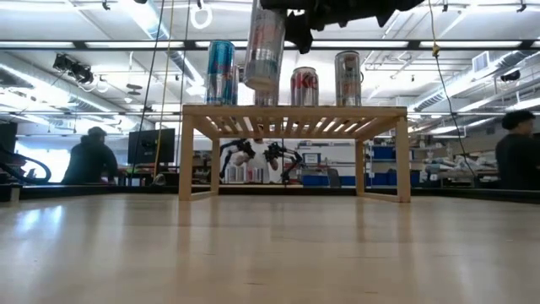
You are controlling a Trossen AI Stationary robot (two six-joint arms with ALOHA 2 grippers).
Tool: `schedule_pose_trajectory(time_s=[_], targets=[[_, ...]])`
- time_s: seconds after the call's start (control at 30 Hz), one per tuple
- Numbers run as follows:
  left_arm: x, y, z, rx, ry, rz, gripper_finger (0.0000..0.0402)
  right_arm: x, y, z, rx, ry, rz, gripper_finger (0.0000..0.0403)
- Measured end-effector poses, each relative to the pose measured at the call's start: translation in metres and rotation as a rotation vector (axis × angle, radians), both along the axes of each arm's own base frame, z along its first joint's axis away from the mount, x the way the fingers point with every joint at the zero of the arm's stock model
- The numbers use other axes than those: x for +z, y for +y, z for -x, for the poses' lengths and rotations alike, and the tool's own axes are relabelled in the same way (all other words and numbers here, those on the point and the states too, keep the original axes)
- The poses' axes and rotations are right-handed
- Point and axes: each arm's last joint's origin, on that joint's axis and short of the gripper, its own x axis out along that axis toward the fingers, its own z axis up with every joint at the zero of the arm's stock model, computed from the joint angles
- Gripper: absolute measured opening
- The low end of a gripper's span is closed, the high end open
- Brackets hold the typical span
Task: Place canned beverage on shelf
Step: Put the white and pink soda can on the shelf aligned with the white and pink soda can
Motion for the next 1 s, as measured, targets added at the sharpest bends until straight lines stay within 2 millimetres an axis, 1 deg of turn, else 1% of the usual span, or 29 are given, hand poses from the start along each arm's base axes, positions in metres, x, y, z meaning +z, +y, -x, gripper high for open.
schedule_pose_trajectory(time_s=[0.27, 0.4, 0.53, 0.63, 0.7, 0.8, 0.93, 1.0], targets=[[-0.001, 0.000, 0.000, -0.001, 0.005, -0.005, 0.0332, 0.045, -0.021, -0.003, -0.021, 0.020, 0.091, 0.0272], [-0.001, 0.000, 0.000, -0.001, 0.014, -0.010, 0.0332, 0.051, -0.030, -0.002, -0.038, 0.044, 0.117, 0.0272], [-0.002, 0.000, 0.001, -0.007, 0.018, -0.037, 0.0332, 0.044, -0.043, -0.002, -0.012, 0.067, 0.104, 0.0272], [-0.002, 0.000, 0.001, -0.010, 0.010, -0.052, 0.0332, 0.031, -0.056, -0.008, 0.001, 0.109, 0.072, 0.0272], [-0.002, 0.001, 0.000, 0.001, 0.006, -0.063, 0.0332, 0.024, -0.065, -0.010, -0.025, 0.127, 0.058, 0.0272], [-0.002, 0.002, 0.000, 0.027, 0.004, -0.073, 0.0332, 0.020, -0.075, -0.011, -0.039, 0.125, 0.050, 0.0272], [-0.002, 0.002, 0.000, 0.027, 0.003, -0.089, 0.0332, 0.011, -0.084, -0.015, -0.014, 0.131, 0.029, 0.0272], [-0.002, 0.002, 0.000, 0.025, 0.001, -0.097, 0.0332, 0.011, -0.087, -0.015, -0.008, 0.127, 0.025, 0.0272]])
